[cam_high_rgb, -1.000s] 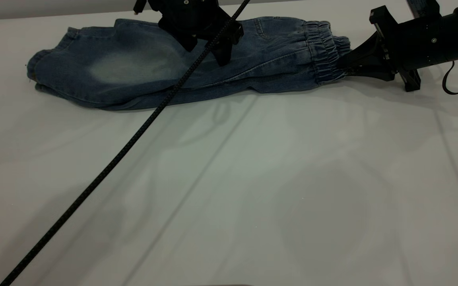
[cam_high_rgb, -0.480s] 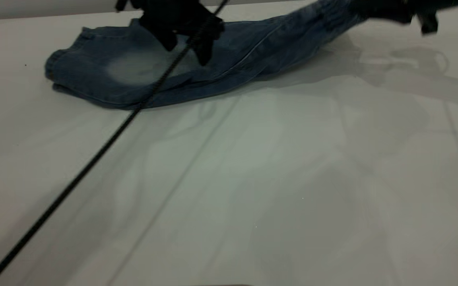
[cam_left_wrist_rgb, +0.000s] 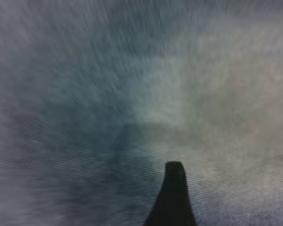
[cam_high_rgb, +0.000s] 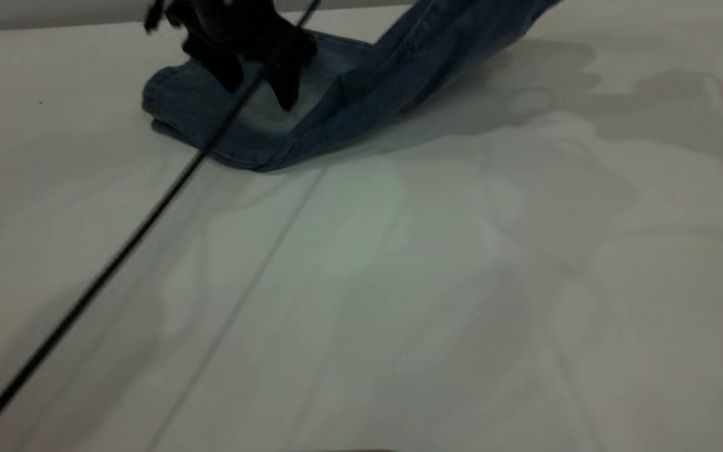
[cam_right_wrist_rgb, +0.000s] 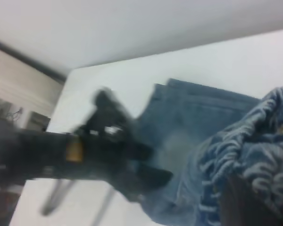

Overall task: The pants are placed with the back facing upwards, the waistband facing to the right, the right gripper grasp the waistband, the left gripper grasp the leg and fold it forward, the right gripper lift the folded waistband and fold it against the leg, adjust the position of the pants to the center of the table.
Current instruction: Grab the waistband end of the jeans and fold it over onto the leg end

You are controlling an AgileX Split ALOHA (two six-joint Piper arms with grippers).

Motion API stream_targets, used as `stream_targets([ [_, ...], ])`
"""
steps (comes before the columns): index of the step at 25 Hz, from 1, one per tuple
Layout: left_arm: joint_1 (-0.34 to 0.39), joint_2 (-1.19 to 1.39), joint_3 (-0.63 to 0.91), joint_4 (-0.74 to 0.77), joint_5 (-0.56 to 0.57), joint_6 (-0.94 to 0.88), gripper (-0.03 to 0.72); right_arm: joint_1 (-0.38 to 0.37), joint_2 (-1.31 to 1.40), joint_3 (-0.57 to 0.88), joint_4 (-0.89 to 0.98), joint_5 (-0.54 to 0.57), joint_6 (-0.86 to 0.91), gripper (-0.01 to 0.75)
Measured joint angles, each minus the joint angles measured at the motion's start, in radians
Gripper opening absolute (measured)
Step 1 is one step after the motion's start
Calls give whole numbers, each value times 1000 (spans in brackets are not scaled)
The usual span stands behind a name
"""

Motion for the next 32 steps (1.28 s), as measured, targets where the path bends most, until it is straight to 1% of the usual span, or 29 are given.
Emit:
stream_targets([
  [4, -28, 33, 0, -40, -14, 7, 566, 0, -38, 0, -3, 41, 11, 34],
  [8, -75, 34, 0, -76, -39, 14, 566, 8, -44, 0, -11, 65, 16, 34],
  [13, -155, 34, 0, -82, -52, 14, 566, 47, -44, 0, -17, 65, 16, 34],
  [16, -178, 34, 0, -85, -54, 14, 566, 76, -44, 0, -17, 68, 15, 34],
  [18, -177, 31, -2, -85, -40, 14, 566, 91, -44, 0, -19, 70, 15, 34],
  [20, -162, 22, -19, -70, -2, 14, 566, 107, -44, 0, -21, 68, 15, 34],
  [23, -133, -15, -59, -6, 88, 14, 566, 131, -44, 0, -26, 69, 8, 34],
  [29, -60, -104, -189, 143, 290, 14, 566, 178, -44, 0, -65, 68, 0, 34],
  [32, -21, -124, -250, 177, 357, 6, 566, 219, -44, 0, -80, 66, -1, 34],
])
